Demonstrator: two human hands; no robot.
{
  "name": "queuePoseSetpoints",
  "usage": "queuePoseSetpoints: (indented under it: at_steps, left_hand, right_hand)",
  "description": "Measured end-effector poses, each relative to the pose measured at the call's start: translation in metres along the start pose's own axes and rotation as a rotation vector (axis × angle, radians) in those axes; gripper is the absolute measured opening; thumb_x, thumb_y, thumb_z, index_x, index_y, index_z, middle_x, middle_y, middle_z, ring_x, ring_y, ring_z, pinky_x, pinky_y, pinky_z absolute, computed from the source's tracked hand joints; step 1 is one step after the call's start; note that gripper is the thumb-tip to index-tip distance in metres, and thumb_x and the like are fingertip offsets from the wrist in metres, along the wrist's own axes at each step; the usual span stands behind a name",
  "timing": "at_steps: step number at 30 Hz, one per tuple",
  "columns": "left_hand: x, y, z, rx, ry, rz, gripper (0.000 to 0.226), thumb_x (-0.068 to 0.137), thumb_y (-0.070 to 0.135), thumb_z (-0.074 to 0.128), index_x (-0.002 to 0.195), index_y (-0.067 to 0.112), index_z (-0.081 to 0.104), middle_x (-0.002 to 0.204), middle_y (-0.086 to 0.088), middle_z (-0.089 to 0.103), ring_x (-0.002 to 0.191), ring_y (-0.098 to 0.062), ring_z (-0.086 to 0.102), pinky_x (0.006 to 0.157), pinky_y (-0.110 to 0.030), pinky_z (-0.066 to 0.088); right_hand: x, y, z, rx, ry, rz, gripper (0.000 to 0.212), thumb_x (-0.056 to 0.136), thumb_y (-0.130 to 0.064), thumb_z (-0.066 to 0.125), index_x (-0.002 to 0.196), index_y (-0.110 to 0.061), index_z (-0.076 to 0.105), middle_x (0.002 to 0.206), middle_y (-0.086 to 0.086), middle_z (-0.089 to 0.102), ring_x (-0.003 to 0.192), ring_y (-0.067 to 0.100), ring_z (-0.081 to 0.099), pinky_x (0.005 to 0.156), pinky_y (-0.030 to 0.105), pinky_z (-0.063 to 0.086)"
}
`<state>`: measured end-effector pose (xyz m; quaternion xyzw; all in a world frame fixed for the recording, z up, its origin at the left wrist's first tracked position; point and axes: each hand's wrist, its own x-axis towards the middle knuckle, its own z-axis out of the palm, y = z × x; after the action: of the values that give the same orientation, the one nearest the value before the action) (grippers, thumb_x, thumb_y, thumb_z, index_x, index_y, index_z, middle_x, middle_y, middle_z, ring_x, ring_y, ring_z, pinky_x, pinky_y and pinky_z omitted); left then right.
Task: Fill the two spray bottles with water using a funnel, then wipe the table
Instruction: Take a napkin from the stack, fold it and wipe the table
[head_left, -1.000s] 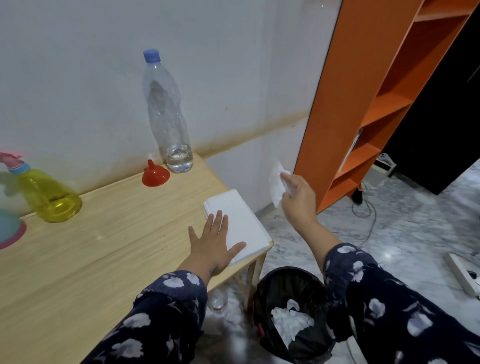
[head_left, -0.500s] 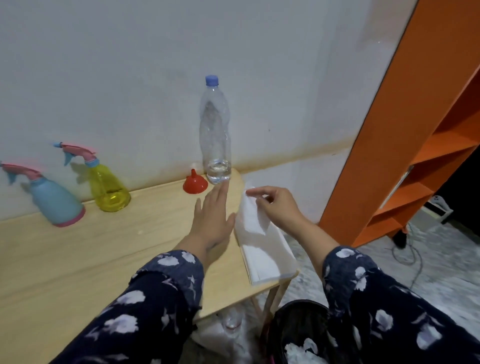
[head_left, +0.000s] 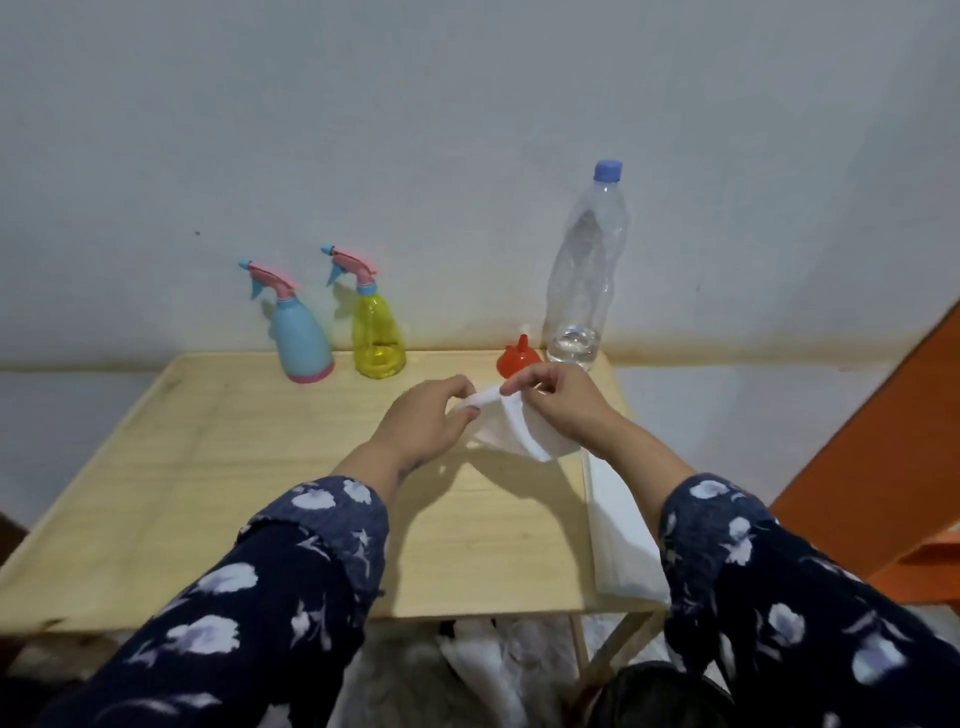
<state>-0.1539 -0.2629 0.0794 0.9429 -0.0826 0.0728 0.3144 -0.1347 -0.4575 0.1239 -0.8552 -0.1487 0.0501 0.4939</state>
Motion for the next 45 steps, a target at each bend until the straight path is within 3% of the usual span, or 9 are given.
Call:
queuePoseSetpoints:
  at_steps: [2, 6, 9, 14, 20, 27, 32, 39, 45]
  left_hand:
    - [-0.010, -0.011, -0.013, -0.104, -0.009, -0.121, 0.006, 0.092, 0.026, 0.059, 0.096, 0.024, 0.055, 0.087, -0.003, 0.064, 0.083, -0.026, 0.057, 0.072, -0.033, 0.044]
    - [-0.030, -0.045, -0.042, -0.267, 0.094, -0.253, 0.019, 0.088, 0.024, 0.066, 0.103, 0.027, 0.054, 0.097, -0.005, 0.063, 0.086, -0.020, 0.057, 0.072, -0.030, 0.044]
    - [-0.042, -0.069, -0.060, -0.458, 0.211, -0.342, 0.024, 0.089, 0.016, 0.065, 0.105, 0.026, 0.050, 0.076, -0.001, 0.054, 0.065, -0.019, 0.051, 0.062, -0.030, 0.042]
    - [-0.053, -0.101, -0.085, -0.496, 0.345, -0.340, 0.016, 0.095, 0.006, 0.052, 0.089, 0.021, 0.053, 0.076, 0.005, 0.052, 0.062, -0.012, 0.045, 0.051, -0.018, 0.037]
    - [-0.045, -0.134, -0.115, -0.453, 0.265, -0.289, 0.021, 0.096, 0.008, 0.051, 0.097, 0.021, 0.068, 0.095, 0.018, 0.060, 0.072, -0.006, 0.050, 0.066, -0.026, 0.039]
    - [-0.039, -0.154, -0.142, -0.382, 0.092, -0.127, 0.022, 0.093, 0.002, 0.054, 0.087, 0.018, 0.068, 0.079, 0.022, 0.061, 0.064, 0.009, 0.053, 0.059, -0.010, 0.036]
    - [-0.035, -0.161, -0.161, -0.366, 0.018, -0.045, 0.026, 0.096, 0.000, 0.050, 0.085, 0.017, 0.066, 0.076, 0.017, 0.062, 0.054, 0.012, 0.052, 0.052, -0.007, 0.035]
    - [-0.035, -0.168, -0.172, -0.367, 0.075, -0.065, 0.022, 0.093, 0.007, 0.057, 0.099, 0.024, 0.069, 0.103, 0.012, 0.063, 0.074, 0.005, 0.051, 0.065, -0.010, 0.037]
    - [-0.038, -0.161, -0.178, -0.312, 0.128, -0.083, 0.033, 0.091, 0.009, 0.061, 0.122, 0.021, 0.063, 0.113, 0.012, 0.059, 0.105, -0.009, 0.053, 0.091, -0.024, 0.042]
  right_hand:
    - [0.008, -0.004, 0.012, -0.008, 0.007, -0.008, 0.033, 0.088, 0.005, 0.044, 0.091, -0.008, 0.075, 0.073, -0.018, 0.058, 0.061, -0.012, 0.052, 0.057, 0.002, 0.036]
    - [0.023, -0.008, 0.037, 0.011, 0.031, 0.032, 0.034, 0.091, 0.004, 0.043, 0.091, -0.009, 0.074, 0.074, -0.018, 0.056, 0.068, -0.003, 0.048, 0.061, 0.007, 0.035]
    - [0.030, -0.012, 0.062, 0.012, 0.037, 0.048, 0.034, 0.092, 0.002, 0.044, 0.094, -0.011, 0.074, 0.076, -0.018, 0.057, 0.067, -0.005, 0.048, 0.066, 0.009, 0.036]
    - [0.041, -0.027, 0.115, -0.004, 0.018, 0.070, 0.033, 0.091, 0.000, 0.046, 0.104, -0.014, 0.073, 0.104, -0.002, 0.067, 0.079, -0.001, 0.054, 0.085, 0.021, 0.040]
    - [0.052, -0.049, 0.176, -0.308, 0.009, -0.093, 0.026, 0.086, -0.025, 0.064, 0.110, -0.032, 0.069, 0.132, -0.003, 0.055, 0.125, 0.022, 0.042, 0.108, 0.043, 0.034]
    - [0.074, -0.093, 0.217, 0.098, -0.021, -0.040, 0.036, 0.099, -0.021, 0.049, 0.134, -0.015, 0.054, 0.138, 0.000, 0.054, 0.130, 0.014, 0.045, 0.107, 0.026, 0.034]
    - [0.087, -0.110, 0.224, 0.237, -0.129, 0.080, 0.034, 0.101, -0.024, 0.042, 0.120, -0.005, 0.064, 0.119, 0.003, 0.062, 0.112, 0.013, 0.055, 0.091, 0.020, 0.040]
    - [0.089, -0.121, 0.232, 0.208, 0.065, -0.002, 0.009, 0.094, -0.015, 0.058, 0.086, -0.014, 0.060, 0.076, -0.008, 0.056, 0.069, 0.002, 0.049, 0.058, 0.003, 0.037]
    - [0.089, -0.125, 0.229, 0.138, 0.139, -0.003, 0.009, 0.099, -0.022, 0.047, 0.096, -0.016, 0.053, 0.077, -0.009, 0.051, 0.069, 0.007, 0.044, 0.059, 0.020, 0.033]
